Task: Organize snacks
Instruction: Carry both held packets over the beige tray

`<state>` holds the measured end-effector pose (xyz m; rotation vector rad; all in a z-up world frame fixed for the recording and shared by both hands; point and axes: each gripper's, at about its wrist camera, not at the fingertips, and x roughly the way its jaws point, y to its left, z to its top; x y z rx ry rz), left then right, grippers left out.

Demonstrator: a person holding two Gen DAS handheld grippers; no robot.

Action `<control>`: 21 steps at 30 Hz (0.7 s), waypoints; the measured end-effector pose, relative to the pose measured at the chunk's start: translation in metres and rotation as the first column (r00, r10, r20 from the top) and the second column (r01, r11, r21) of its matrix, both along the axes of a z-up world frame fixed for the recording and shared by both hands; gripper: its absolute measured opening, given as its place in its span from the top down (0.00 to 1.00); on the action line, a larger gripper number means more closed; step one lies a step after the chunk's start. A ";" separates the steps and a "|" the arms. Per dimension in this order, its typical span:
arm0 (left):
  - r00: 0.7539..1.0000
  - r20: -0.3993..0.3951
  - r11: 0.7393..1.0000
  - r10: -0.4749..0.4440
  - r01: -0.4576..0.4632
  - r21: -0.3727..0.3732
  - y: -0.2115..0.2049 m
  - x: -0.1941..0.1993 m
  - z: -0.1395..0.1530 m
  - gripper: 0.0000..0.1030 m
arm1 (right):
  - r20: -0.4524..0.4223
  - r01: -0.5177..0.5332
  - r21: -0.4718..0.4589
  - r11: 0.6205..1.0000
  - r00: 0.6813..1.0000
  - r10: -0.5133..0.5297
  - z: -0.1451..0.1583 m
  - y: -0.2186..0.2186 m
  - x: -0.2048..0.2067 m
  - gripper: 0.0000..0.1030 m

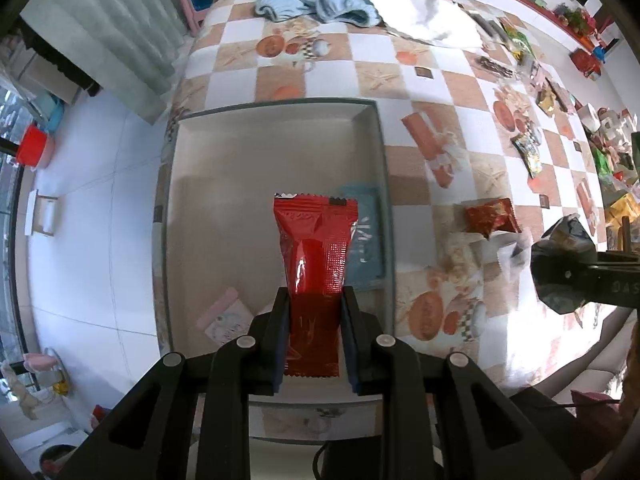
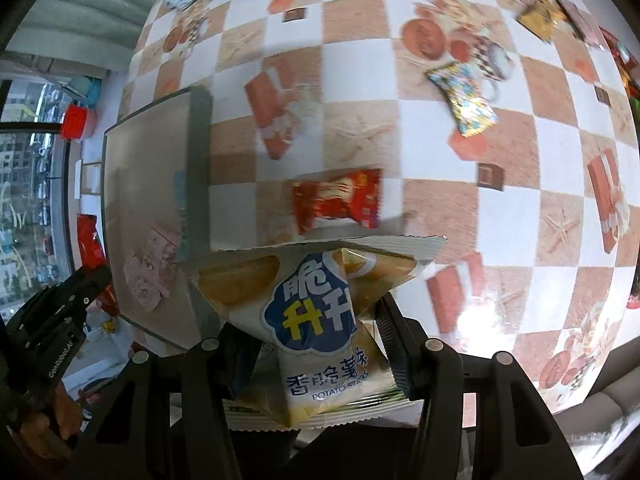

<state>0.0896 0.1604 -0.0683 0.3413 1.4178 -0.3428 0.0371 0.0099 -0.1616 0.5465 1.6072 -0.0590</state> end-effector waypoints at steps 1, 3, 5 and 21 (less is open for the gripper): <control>1.000 0.002 1.000 0.001 -0.001 -0.001 0.004 0.001 0.000 0.75 | -0.002 -0.011 -0.008 1.000 1.000 0.011 0.001 0.006 0.004 0.46; 1.000 0.001 1.000 0.012 -0.012 -0.011 0.014 0.006 -0.001 0.75 | -0.002 -0.027 -0.017 0.999 1.000 0.027 0.003 0.016 0.010 0.46; 1.000 0.002 1.000 0.020 -0.020 -0.020 0.022 0.009 -0.001 0.75 | 0.001 -0.052 -0.030 0.998 0.999 0.052 0.006 0.028 0.017 0.46; 0.999 -0.005 0.996 0.051 -0.052 -0.071 0.054 0.022 -0.006 0.75 | 0.009 -0.171 -0.093 0.981 0.985 0.172 0.020 0.078 0.042 0.46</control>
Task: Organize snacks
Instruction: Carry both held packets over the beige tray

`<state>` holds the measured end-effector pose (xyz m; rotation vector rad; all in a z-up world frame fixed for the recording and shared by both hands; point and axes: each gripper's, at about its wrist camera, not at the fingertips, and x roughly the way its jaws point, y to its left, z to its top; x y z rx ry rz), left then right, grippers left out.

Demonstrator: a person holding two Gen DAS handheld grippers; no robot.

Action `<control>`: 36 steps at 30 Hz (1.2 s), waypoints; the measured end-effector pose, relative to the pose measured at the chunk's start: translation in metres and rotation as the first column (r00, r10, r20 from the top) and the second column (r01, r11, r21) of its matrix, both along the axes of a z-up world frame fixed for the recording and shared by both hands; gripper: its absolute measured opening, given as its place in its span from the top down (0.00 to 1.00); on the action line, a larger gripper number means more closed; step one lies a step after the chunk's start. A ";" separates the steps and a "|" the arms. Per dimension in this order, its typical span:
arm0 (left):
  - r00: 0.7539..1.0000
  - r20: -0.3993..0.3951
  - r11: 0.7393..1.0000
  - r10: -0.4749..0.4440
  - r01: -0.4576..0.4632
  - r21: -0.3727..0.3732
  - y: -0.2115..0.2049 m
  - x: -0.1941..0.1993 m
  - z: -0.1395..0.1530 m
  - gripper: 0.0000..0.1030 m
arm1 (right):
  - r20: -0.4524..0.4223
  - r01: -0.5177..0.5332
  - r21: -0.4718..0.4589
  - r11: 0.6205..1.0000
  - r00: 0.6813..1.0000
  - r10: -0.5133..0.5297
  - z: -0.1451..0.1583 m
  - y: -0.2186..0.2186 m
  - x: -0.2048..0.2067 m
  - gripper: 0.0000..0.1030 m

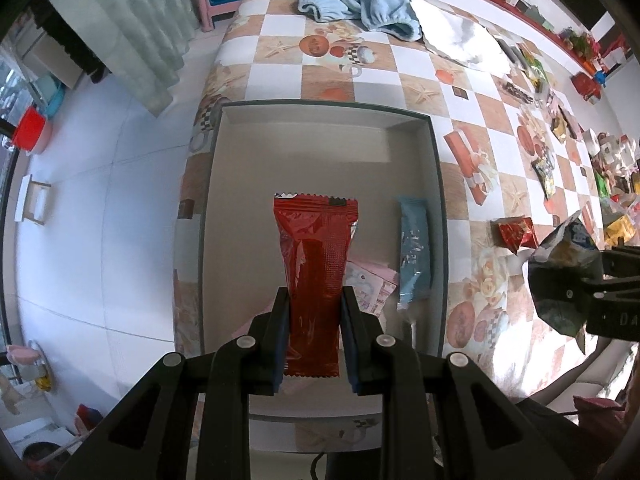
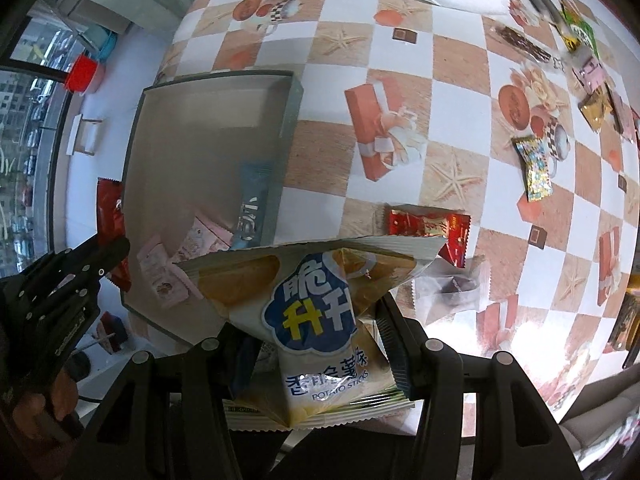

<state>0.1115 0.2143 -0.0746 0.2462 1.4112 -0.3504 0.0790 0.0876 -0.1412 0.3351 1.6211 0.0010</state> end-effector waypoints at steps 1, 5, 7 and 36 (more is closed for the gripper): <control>1.000 0.001 1.000 0.003 -0.003 -0.005 0.002 0.000 0.000 0.75 | 0.001 -0.008 -0.005 1.000 1.000 0.008 0.001 0.003 0.001 0.46; 1.000 -0.013 1.000 0.020 -0.020 -0.014 0.009 -0.001 -0.005 0.75 | 0.003 -0.041 -0.012 0.999 0.999 0.041 0.003 0.017 0.008 0.46; 0.999 -0.027 1.000 0.029 -0.029 -0.011 0.012 -0.001 -0.010 0.75 | 0.002 -0.049 -0.006 0.999 0.999 0.049 0.003 0.024 0.011 0.46; 0.994 -0.097 0.999 0.045 -0.043 0.021 0.029 -0.010 -0.037 0.75 | -0.048 -0.109 0.035 0.993 0.993 0.111 -0.028 0.100 0.065 0.45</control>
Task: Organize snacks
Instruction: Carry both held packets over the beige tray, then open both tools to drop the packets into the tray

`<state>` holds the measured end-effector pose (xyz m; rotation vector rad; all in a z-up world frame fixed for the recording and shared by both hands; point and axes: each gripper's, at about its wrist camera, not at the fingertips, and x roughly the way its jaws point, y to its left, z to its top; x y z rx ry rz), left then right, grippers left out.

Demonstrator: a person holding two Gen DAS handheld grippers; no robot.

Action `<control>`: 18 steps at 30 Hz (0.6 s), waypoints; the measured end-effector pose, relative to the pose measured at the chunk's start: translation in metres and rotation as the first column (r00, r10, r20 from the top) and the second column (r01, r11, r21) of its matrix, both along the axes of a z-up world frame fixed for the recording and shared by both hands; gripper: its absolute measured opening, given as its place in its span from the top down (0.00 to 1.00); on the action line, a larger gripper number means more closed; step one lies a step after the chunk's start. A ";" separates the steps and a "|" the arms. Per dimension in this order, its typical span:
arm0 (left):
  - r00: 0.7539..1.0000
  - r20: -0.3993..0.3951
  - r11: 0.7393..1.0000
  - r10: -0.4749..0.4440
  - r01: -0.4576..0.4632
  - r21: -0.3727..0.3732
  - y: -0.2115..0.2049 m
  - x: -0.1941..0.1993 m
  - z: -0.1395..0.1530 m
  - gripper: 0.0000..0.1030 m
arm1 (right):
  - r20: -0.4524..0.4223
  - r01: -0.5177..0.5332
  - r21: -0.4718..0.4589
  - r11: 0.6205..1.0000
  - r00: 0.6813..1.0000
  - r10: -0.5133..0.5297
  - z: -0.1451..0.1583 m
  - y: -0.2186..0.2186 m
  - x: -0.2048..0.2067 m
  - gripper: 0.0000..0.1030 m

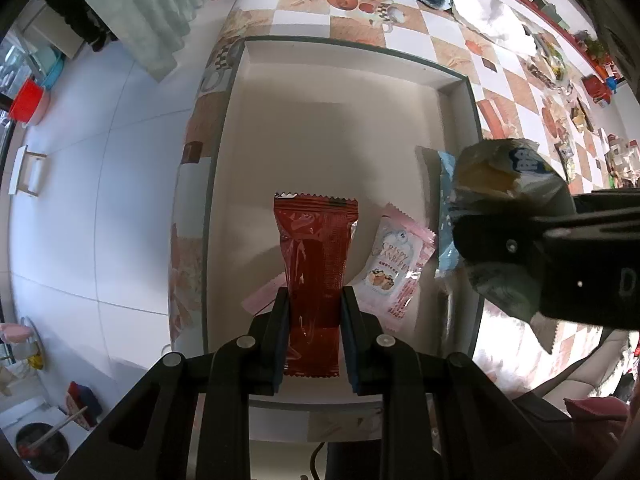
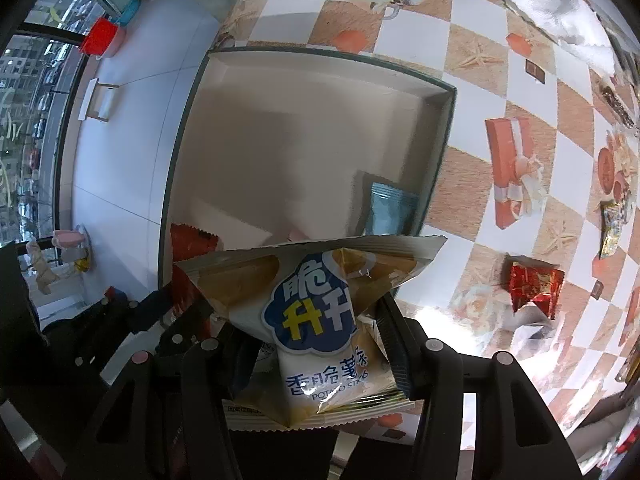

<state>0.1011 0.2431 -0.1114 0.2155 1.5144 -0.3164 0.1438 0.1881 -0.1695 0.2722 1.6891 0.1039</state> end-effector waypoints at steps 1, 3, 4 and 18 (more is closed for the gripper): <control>1.000 -0.002 1.000 0.001 -0.001 0.002 0.001 0.000 -0.001 0.75 | -0.002 0.001 0.001 1.000 1.000 -0.001 -0.001 0.001 0.001 0.45; 1.000 -0.007 1.000 0.003 -0.002 0.004 0.002 0.000 -0.002 0.75 | -0.008 0.006 0.003 1.000 1.000 -0.006 -0.004 0.003 0.002 0.45; 1.000 -0.009 1.000 0.002 -0.002 0.004 0.002 -0.001 -0.003 0.75 | -0.009 0.009 0.004 1.000 1.000 -0.009 -0.005 0.005 0.003 0.45; 0.999 0.033 0.999 -0.037 0.037 -0.004 -0.006 -0.010 0.006 0.32 | -0.003 0.048 0.044 0.998 0.999 -0.048 -0.011 0.008 0.011 0.17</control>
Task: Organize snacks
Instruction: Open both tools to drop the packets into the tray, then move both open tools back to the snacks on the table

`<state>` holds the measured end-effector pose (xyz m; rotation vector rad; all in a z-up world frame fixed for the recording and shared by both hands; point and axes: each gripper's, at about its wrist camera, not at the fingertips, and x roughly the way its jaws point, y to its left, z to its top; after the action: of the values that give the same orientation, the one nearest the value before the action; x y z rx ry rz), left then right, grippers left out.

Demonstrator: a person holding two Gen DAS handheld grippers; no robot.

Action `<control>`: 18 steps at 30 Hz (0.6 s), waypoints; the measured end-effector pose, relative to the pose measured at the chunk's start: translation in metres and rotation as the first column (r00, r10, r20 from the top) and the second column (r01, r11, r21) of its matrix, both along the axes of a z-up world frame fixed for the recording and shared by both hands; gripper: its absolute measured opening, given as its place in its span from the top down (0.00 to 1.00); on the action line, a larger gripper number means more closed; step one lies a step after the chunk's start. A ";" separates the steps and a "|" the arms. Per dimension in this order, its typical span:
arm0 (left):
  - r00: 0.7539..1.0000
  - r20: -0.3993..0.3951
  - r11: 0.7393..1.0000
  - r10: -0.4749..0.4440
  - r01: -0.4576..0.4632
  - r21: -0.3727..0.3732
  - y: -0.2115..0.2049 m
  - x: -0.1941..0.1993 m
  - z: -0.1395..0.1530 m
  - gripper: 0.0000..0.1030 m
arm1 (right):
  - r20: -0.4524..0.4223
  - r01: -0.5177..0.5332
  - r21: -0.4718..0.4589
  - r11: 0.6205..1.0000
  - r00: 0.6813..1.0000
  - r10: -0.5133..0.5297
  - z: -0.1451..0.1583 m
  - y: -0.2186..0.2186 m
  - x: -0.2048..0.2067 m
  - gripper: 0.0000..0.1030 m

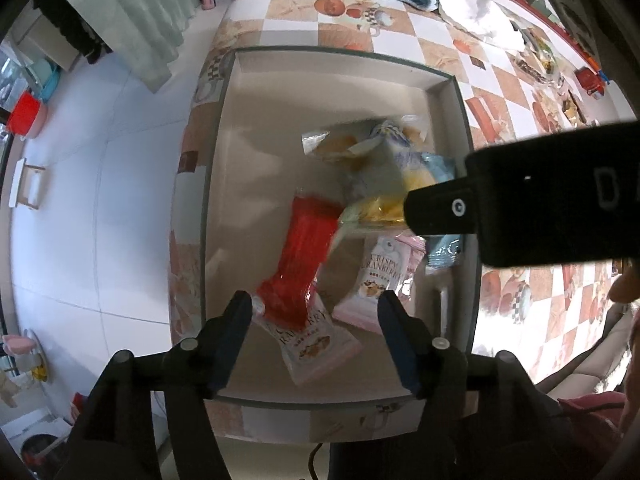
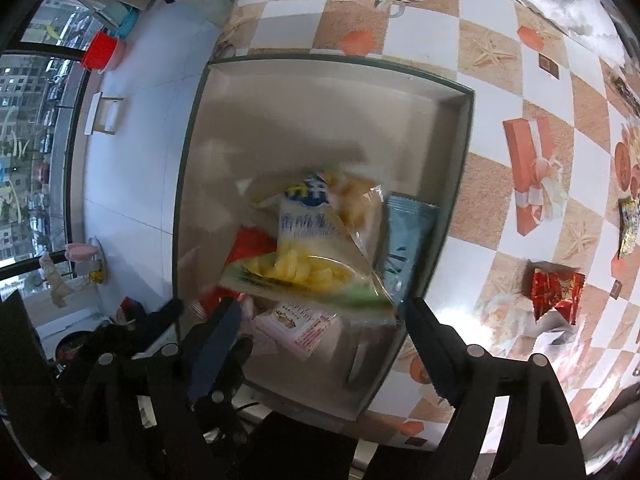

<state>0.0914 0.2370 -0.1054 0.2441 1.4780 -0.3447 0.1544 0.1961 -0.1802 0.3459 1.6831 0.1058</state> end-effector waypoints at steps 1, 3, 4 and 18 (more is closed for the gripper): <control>1.000 0.004 1.000 -0.003 0.003 0.004 -0.001 -0.001 0.000 0.31 | -0.001 0.005 -0.003 1.000 1.000 -0.005 0.000 -0.002 -0.001 0.17; 1.000 0.005 1.000 -0.004 0.004 0.007 -0.003 0.000 0.001 0.30 | -0.006 0.025 -0.004 1.000 1.000 -0.025 0.000 -0.014 -0.004 0.17; 1.000 0.005 1.000 -0.005 0.005 0.007 -0.005 -0.001 0.001 0.29 | -0.009 0.036 -0.003 0.999 0.999 -0.036 0.000 -0.020 -0.006 0.17; 0.995 0.017 0.995 -0.097 0.097 0.019 -0.044 -0.010 0.006 0.28 | -0.103 0.496 -0.106 0.862 0.856 -0.506 -0.017 -0.179 -0.104 0.17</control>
<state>0.0815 0.1932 -0.0993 0.3339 1.4552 -0.4062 0.0507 0.0172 -0.1968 0.7380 1.6639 -0.3769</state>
